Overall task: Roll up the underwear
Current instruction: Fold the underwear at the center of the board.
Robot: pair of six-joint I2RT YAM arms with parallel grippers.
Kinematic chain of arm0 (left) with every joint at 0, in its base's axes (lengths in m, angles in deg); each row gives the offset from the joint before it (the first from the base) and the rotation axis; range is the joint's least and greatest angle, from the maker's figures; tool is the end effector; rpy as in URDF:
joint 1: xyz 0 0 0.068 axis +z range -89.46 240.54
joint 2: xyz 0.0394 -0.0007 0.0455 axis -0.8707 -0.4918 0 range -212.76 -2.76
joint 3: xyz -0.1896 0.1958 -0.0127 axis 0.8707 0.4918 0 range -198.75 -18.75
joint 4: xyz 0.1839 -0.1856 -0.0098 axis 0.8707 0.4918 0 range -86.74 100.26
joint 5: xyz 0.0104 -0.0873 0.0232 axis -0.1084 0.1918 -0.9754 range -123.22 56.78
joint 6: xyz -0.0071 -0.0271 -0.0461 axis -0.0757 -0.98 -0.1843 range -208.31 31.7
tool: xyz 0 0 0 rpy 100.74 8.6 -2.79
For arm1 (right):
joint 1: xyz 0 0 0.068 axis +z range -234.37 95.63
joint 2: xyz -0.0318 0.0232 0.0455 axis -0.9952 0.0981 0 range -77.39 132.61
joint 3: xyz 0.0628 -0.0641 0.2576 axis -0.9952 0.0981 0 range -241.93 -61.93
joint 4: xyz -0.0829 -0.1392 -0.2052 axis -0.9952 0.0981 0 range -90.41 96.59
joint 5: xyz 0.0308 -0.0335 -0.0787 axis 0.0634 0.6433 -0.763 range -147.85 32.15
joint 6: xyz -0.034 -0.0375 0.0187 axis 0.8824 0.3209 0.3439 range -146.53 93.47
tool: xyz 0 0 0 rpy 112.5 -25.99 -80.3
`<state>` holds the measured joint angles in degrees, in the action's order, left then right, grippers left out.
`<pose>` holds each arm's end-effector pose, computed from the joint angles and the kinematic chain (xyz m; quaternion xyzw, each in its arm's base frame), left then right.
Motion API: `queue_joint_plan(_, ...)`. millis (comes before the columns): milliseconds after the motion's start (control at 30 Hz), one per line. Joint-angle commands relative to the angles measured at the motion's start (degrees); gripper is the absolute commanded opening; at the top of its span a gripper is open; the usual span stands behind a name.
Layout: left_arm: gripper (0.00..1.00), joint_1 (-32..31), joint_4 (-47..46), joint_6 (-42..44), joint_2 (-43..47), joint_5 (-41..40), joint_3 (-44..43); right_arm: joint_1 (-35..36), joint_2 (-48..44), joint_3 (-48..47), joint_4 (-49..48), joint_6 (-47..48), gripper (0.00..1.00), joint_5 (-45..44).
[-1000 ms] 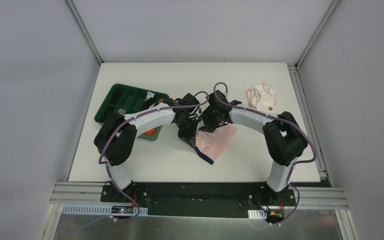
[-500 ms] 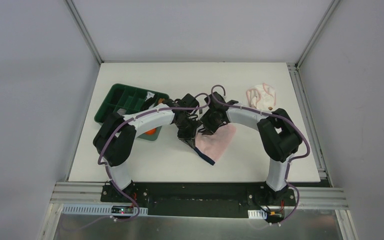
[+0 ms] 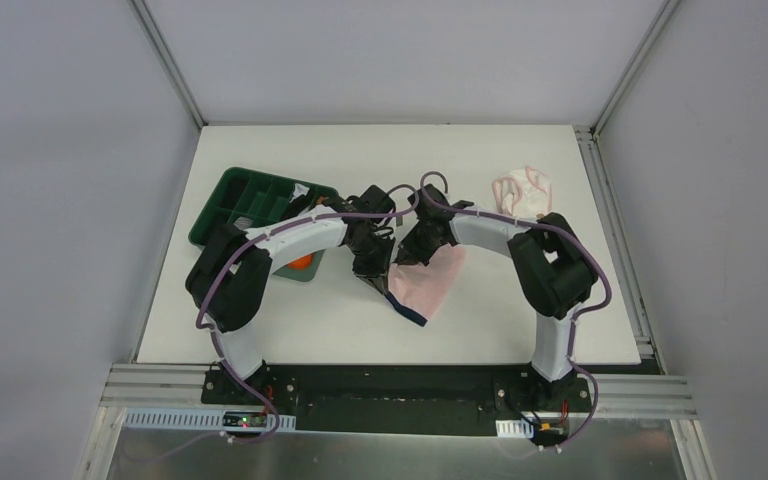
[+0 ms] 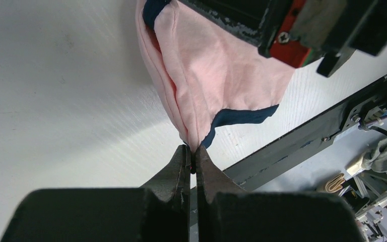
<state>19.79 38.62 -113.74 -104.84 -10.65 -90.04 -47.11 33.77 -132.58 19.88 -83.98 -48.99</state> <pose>0.2636 -0.2450 0.2001 0.1679 0.9456 -0.2710 0.0652 0.3100 0.2428 0.1508 0.1499 0.9533 0.2355 0.1152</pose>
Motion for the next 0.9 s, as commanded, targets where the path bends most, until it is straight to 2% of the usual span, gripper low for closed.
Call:
queue_joint_plan(0,0.00,0.59,0.44,1.52,0.42,0.86,0.52,-0.61,0.21,4.04,0.63,-0.42,0.00,-3.65)
queue_joint_plan(167,0.00,0.59,0.24,1.87,0.31,0.63,0.59,-1.88,-5.29,6.79,-5.54,-1.84,0.00,-0.93)
queue_joint_plan(333,0.00,0.56,0.26,1.47,0.58,1.76,-0.48,-2.73,-9.51,6.16,-5.79,-1.52,0.00,-0.55)
queue_joint_plan(867,0.00,-4.62,3.09,0.11,0.79,-5.74,-5.82,-3.74,-19.04,12.56,-6.29,-2.08,0.00,-2.50)
